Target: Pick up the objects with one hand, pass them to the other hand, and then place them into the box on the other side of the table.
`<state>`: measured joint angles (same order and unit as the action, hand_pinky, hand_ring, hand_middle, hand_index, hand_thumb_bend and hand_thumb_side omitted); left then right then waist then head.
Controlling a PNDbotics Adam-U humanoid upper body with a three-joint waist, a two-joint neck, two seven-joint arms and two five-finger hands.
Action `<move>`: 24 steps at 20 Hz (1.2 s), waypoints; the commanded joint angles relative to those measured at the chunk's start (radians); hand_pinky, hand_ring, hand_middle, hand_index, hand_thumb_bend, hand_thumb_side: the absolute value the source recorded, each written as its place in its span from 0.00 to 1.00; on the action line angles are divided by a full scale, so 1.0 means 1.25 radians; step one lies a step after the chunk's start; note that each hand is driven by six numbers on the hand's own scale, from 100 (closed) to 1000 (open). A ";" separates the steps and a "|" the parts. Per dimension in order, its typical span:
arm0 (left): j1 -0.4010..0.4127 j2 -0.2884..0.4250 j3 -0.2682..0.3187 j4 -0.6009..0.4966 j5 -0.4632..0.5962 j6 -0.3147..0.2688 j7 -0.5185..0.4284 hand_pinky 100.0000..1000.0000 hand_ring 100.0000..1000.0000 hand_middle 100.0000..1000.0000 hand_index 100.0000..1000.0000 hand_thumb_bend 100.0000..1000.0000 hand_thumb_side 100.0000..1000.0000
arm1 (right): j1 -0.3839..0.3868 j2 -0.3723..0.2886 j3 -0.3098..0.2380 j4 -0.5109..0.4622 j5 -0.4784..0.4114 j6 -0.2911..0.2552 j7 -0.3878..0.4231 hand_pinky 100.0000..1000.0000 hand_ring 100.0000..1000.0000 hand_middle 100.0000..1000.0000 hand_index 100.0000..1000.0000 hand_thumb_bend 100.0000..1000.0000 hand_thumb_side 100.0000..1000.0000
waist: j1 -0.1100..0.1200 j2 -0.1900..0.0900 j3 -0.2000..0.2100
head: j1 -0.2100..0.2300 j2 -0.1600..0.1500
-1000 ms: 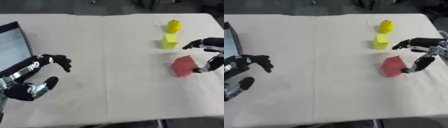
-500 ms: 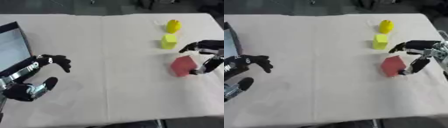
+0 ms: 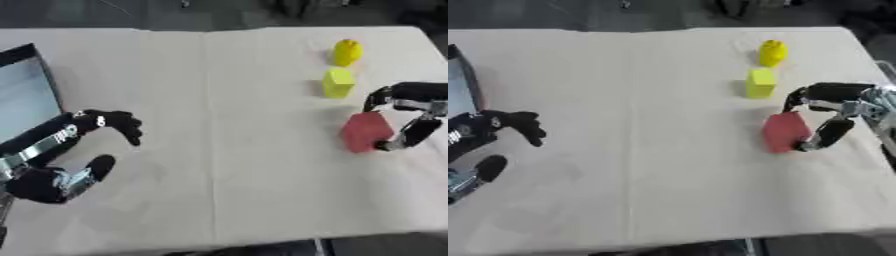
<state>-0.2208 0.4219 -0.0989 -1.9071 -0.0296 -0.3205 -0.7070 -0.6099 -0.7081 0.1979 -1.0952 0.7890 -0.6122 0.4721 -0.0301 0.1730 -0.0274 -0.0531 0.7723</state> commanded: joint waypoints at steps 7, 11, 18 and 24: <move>-0.008 0.009 0.013 -0.001 0.011 0.003 0.003 1.00 0.76 0.60 0.89 0.00 0.68 | 0.027 -0.017 -0.034 -0.143 -0.107 0.013 -0.108 0.85 0.75 0.62 0.48 0.32 0.33 | 0.002 -0.012 -0.003 | 0.009 -0.002; -0.015 0.015 0.014 0.008 0.023 0.009 0.009 1.00 0.76 0.60 0.89 0.00 0.69 | 0.057 -0.003 -0.028 -0.337 -0.180 0.011 -0.182 0.84 0.74 0.62 0.49 0.31 0.34 | 0.003 -0.011 -0.005 | 0.017 -0.002; -0.047 0.039 -0.011 0.028 0.076 0.026 0.001 1.00 0.77 0.61 0.90 0.00 0.72 | 0.034 0.098 0.025 -0.615 -0.163 0.014 -0.300 0.80 0.72 0.63 0.51 0.30 0.34 | 0.009 -0.013 -0.004 | 0.025 -0.002; -0.076 0.073 -0.042 0.024 0.128 0.041 -0.019 1.00 0.77 0.62 0.91 0.00 0.74 | -0.015 0.196 0.093 -0.689 -0.131 -0.007 -0.361 0.79 0.69 0.61 0.51 0.30 0.34 | 0.014 -0.011 0.003 | 0.019 -0.002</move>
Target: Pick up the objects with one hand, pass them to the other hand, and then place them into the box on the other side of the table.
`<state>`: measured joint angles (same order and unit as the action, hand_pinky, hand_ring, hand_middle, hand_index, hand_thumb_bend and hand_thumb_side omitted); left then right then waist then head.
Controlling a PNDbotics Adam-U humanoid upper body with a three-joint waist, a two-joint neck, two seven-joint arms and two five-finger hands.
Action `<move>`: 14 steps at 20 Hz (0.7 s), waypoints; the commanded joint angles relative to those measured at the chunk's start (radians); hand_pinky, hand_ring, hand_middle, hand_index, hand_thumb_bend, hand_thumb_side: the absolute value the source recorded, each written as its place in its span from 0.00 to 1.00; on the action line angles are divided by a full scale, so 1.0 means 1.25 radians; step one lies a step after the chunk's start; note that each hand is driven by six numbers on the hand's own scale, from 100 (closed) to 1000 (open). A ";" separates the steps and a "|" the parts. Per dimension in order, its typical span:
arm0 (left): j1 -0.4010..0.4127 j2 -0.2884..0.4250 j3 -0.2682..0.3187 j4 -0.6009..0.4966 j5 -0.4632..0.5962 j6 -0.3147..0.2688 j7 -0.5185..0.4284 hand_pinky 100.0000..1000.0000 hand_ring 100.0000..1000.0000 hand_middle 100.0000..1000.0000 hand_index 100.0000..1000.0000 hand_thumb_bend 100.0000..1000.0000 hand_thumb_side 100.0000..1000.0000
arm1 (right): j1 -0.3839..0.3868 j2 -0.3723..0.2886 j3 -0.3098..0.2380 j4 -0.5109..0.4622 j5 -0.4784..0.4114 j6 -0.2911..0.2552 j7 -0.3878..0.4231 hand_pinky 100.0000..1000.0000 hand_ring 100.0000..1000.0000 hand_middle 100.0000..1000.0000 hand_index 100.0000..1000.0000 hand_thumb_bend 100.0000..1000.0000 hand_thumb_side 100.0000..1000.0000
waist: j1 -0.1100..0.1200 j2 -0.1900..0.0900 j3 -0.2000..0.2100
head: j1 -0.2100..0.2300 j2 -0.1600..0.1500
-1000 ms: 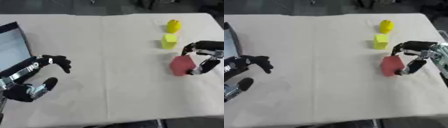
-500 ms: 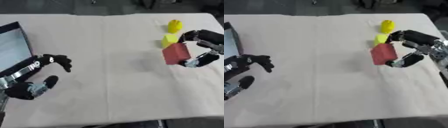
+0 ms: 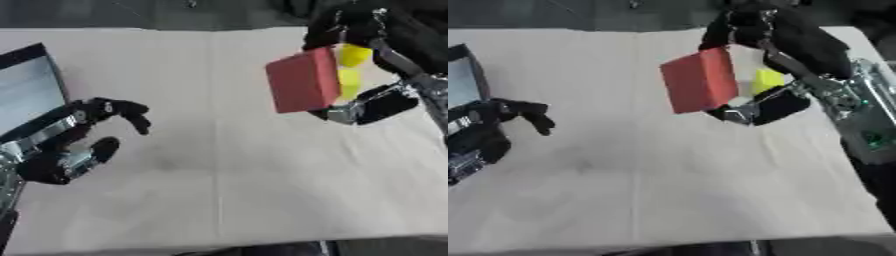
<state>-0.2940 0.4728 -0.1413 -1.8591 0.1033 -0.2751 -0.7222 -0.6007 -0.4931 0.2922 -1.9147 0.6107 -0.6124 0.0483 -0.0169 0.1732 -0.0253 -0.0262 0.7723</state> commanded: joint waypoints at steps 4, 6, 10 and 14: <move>-0.036 0.051 -0.026 -0.032 0.042 0.005 -0.020 1.00 0.77 0.63 0.91 0.00 0.76 | -0.053 0.090 0.059 -0.037 0.027 -0.029 -0.034 0.78 0.66 0.58 0.50 0.29 0.34 | 0.010 -0.009 0.010 | -0.009 -0.002; -0.043 0.058 -0.034 -0.039 0.049 0.005 -0.027 1.00 0.77 0.63 0.91 0.00 0.76 | -0.066 0.116 0.078 -0.034 0.034 -0.043 -0.035 0.77 0.64 0.58 0.50 0.28 0.34 | 0.013 -0.008 0.014 | -0.015 -0.002; -0.053 0.070 -0.048 -0.051 0.063 0.003 -0.039 1.00 0.78 0.64 0.92 0.00 0.78 | -0.080 0.151 0.110 -0.015 0.044 -0.070 -0.028 0.75 0.60 0.56 0.50 0.28 0.34 | 0.019 -0.005 0.021 | -0.021 -0.002; -0.061 0.082 -0.060 -0.062 0.074 0.000 -0.051 1.00 0.78 0.65 0.92 0.00 0.79 | -0.082 0.170 0.124 0.009 0.058 -0.087 -0.026 0.74 0.58 0.55 0.50 0.28 0.34 | 0.023 -0.002 0.025 | -0.020 -0.002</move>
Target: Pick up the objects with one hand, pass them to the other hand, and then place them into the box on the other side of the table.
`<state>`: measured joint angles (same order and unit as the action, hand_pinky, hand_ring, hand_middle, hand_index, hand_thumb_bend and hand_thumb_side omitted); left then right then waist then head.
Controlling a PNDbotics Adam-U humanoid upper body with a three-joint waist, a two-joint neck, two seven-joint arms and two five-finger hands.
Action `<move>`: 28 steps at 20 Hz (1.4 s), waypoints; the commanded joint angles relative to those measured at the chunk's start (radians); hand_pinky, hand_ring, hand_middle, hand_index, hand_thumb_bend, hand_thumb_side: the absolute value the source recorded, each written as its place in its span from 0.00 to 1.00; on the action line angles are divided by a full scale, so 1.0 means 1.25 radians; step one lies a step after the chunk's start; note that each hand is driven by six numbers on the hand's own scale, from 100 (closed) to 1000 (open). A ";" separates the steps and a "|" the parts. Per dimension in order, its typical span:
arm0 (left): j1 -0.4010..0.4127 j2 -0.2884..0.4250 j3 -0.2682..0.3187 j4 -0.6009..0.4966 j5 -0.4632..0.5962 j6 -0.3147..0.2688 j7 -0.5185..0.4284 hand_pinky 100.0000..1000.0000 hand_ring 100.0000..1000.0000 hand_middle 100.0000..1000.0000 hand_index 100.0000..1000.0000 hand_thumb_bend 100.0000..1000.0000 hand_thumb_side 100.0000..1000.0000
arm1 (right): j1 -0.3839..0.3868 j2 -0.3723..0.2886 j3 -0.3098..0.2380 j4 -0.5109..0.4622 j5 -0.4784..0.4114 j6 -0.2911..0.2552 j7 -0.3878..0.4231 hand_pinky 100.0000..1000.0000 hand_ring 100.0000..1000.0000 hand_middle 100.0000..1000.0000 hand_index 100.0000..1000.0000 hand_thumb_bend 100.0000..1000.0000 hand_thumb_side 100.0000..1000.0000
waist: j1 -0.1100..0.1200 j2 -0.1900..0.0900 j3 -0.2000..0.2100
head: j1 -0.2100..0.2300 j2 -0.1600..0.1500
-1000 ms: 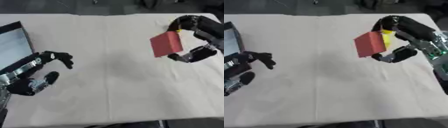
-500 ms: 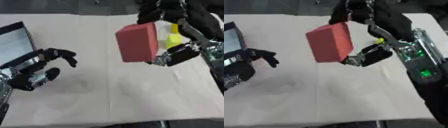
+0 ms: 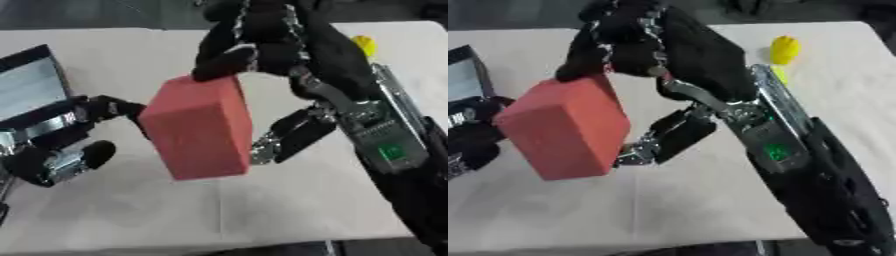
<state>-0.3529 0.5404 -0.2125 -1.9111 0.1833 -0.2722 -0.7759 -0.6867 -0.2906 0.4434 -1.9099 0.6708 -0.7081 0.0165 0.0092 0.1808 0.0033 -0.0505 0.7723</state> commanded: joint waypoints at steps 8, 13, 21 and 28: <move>-0.021 0.033 -0.024 -0.031 0.021 -0.006 -0.021 1.00 0.80 0.68 0.93 0.00 0.79 | -0.006 0.028 0.012 0.054 0.051 -0.018 -0.023 0.73 0.56 0.54 0.50 0.28 0.34 | 0.004 -0.005 0.002 | 0.003 -0.002; -0.019 0.039 -0.035 -0.029 0.025 -0.005 -0.033 1.00 0.80 0.68 0.94 0.00 0.82 | 0.004 0.044 0.012 0.090 0.100 -0.018 -0.044 0.72 0.55 0.54 0.50 0.28 0.34 | 0.006 -0.004 0.002 | 0.001 -0.002; -0.027 0.044 -0.057 -0.009 0.027 0.020 -0.021 1.00 0.82 0.72 0.95 0.00 0.85 | 0.012 0.071 0.020 0.144 0.192 -0.023 -0.091 0.72 0.55 0.54 0.50 0.28 0.34 | 0.007 -0.003 0.001 | 0.001 -0.002; -0.055 0.049 -0.090 0.027 0.043 0.087 0.047 1.00 0.84 0.75 0.97 0.00 0.87 | 0.016 0.082 0.030 0.166 0.235 -0.029 -0.117 0.72 0.54 0.54 0.51 0.28 0.34 | 0.006 -0.001 -0.003 | 0.005 -0.002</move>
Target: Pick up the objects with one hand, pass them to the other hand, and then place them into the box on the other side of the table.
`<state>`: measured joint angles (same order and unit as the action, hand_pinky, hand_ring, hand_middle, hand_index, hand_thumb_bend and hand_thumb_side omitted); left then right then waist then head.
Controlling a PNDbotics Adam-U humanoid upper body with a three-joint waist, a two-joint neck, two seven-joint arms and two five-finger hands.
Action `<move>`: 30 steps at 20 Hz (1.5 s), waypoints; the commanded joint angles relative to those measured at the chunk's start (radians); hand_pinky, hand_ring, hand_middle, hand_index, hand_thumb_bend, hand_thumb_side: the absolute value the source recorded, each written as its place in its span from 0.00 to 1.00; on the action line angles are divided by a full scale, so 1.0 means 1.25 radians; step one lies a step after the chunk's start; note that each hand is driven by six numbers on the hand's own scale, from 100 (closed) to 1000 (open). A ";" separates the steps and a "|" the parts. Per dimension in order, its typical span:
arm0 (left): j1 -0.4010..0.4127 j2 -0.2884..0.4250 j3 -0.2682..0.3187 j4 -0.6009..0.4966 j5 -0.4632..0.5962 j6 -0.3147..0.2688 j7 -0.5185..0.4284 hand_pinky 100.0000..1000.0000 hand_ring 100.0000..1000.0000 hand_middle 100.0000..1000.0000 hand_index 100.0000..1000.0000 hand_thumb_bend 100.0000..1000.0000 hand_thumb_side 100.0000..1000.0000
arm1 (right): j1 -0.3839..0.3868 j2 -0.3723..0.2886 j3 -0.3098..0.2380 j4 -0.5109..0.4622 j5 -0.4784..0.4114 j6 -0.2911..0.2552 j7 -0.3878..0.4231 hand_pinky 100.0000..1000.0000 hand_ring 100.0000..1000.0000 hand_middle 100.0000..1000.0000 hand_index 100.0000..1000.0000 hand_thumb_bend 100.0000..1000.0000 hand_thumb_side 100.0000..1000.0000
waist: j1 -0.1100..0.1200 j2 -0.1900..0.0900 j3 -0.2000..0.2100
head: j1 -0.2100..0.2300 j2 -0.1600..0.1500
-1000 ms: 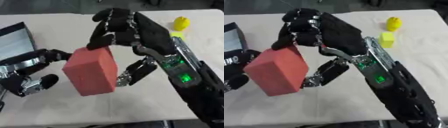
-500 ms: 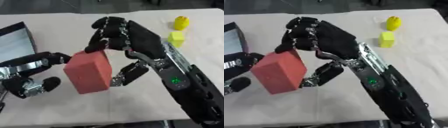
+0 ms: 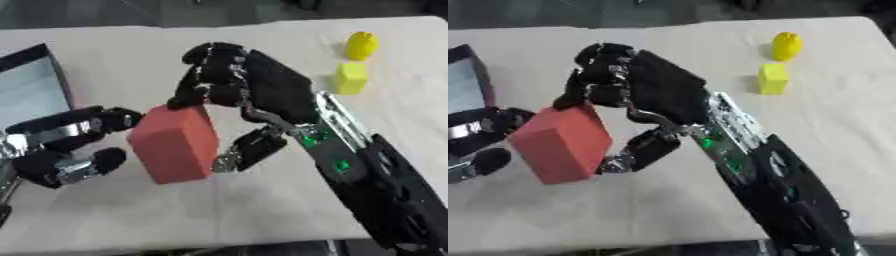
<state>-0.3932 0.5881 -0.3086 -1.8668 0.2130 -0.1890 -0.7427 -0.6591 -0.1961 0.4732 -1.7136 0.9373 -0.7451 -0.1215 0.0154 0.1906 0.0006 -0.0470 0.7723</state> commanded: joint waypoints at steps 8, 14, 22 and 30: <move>-0.039 0.008 -0.028 0.005 0.013 0.081 0.070 1.00 0.86 0.78 0.99 0.01 0.88 | -0.003 0.010 0.006 0.020 0.038 0.002 -0.019 0.72 0.54 0.54 0.50 0.28 0.34 | 0.001 -0.007 -0.005 | 0.002 -0.002; -0.034 0.006 -0.034 -0.004 0.059 0.064 0.020 1.00 0.87 0.78 0.99 0.04 0.88 | -0.001 0.010 0.005 0.025 0.043 0.003 -0.023 0.72 0.54 0.53 0.50 0.28 0.34 | 0.001 -0.005 -0.006 | 0.000 -0.002; -0.029 0.013 -0.035 -0.017 0.128 0.024 -0.077 1.00 0.87 0.78 1.00 0.02 0.83 | 0.004 0.013 -0.001 0.032 0.050 0.009 -0.027 0.72 0.53 0.53 0.50 0.27 0.34 | 0.000 -0.004 -0.006 | -0.006 -0.002; -0.030 0.015 -0.028 -0.012 0.163 0.020 -0.106 1.00 0.87 0.78 1.00 0.00 0.77 | 0.012 0.017 -0.007 0.033 0.055 0.017 -0.028 0.72 0.52 0.52 0.49 0.27 0.35 | -0.001 -0.003 -0.005 | -0.014 -0.002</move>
<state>-0.4111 0.6079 -0.3422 -1.8390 0.3837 -0.1539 -0.8651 -0.6411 -0.1708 0.4694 -1.6888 0.9806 -0.7348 -0.1639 0.0120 0.1991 -0.0063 -0.0611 0.7723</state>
